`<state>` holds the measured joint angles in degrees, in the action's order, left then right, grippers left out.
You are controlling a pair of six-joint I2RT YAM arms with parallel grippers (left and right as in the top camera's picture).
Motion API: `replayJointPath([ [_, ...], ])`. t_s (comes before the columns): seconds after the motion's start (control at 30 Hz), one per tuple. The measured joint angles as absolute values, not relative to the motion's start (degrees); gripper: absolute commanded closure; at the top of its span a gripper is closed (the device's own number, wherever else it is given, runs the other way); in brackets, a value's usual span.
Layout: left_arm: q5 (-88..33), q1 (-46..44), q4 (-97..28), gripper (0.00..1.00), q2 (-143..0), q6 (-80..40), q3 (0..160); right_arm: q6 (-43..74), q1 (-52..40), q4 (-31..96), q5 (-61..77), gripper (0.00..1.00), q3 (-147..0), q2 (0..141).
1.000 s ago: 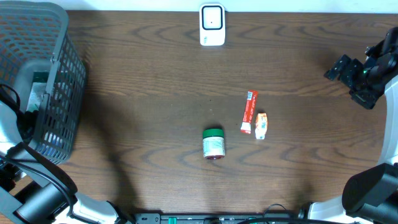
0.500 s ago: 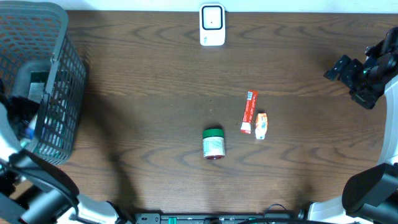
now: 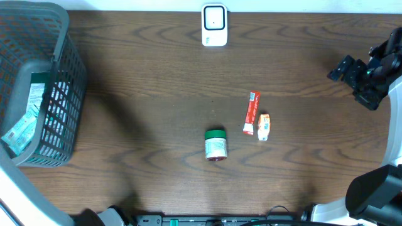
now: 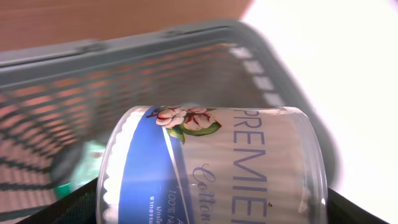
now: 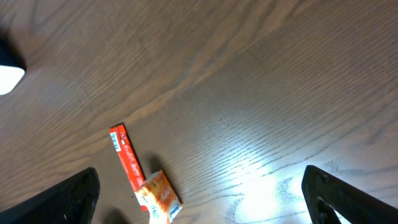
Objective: Scan the item barcode
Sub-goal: 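Lift the tub out and carry it to the scanner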
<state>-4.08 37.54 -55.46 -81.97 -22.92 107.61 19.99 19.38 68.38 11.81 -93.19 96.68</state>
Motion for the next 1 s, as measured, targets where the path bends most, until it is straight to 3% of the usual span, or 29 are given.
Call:
replayJointPath([
  [0.5, -13.4, 4.3, -65.5, 0.3, -80.5, -23.8, 107.4, 20.0, 19.4, 68.4, 11.8, 0.01, -93.2, 96.7],
  [0.8, -13.5, -16.7, -69.2, 0.31, -93.3, -22.0, 107.1, 20.0, 19.4, 68.4, 11.8, 0.01, -93.2, 96.7],
  [1.0, -13.4, -25.5, -67.9, 0.3, -103.8, -20.9, 106.8, 20.0, 19.4, 68.4, 11.8, 0.01, -93.2, 96.7],
])
